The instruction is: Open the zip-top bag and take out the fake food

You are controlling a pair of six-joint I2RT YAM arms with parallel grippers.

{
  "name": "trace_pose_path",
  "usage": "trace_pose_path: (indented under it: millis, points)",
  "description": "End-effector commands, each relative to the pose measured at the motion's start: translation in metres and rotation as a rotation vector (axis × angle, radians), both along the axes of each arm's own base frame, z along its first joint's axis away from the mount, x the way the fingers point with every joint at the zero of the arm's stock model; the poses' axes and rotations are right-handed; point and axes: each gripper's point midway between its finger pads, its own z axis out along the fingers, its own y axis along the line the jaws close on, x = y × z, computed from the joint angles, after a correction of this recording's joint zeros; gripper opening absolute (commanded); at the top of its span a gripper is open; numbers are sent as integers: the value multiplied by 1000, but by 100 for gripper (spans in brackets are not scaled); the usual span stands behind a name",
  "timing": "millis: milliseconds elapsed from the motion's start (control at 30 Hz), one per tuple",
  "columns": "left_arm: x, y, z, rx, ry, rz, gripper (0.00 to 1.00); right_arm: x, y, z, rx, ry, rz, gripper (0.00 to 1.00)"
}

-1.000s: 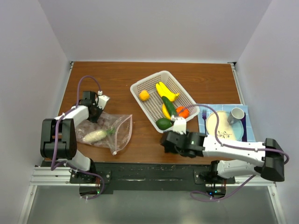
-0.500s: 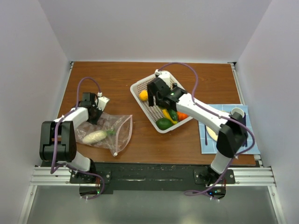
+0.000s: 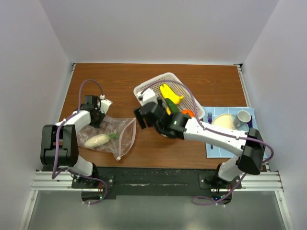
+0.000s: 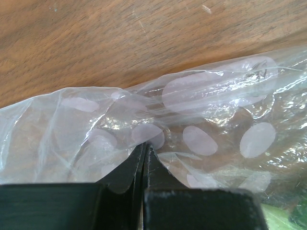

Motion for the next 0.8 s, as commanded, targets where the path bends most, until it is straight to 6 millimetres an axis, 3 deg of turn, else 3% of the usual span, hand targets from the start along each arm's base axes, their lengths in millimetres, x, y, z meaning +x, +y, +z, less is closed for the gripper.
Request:
trace_pose_path:
  millis: [0,33,100,233,333,367,400,467,600,767]
  points:
    - [-23,1,-16,-16,107,13,0,-28,45,-34,52,16,167,63]
    - [-22,0,-15,-23,107,13,0,-33,49,-46,50,35,191,41]
    - [-17,-1,-14,-31,105,17,0,-39,64,-62,60,52,228,26]
    - [-15,-3,-15,-40,119,18,0,-45,85,-82,71,74,308,49]
    - [-16,-9,-13,-70,132,10,0,-48,102,-94,92,91,362,58]
    - [-14,-11,-10,-83,129,8,0,-45,112,-90,130,70,373,59]
    - [-9,-13,-3,-93,116,5,0,-45,116,-101,118,83,382,60]
    - [-9,-17,9,-115,116,-1,1,-46,128,-103,144,82,408,61]
    - [6,-19,46,-123,59,-22,13,-46,139,-115,157,92,426,62]
    - [-2,-9,76,-68,37,-56,20,-48,146,-136,141,118,447,62]
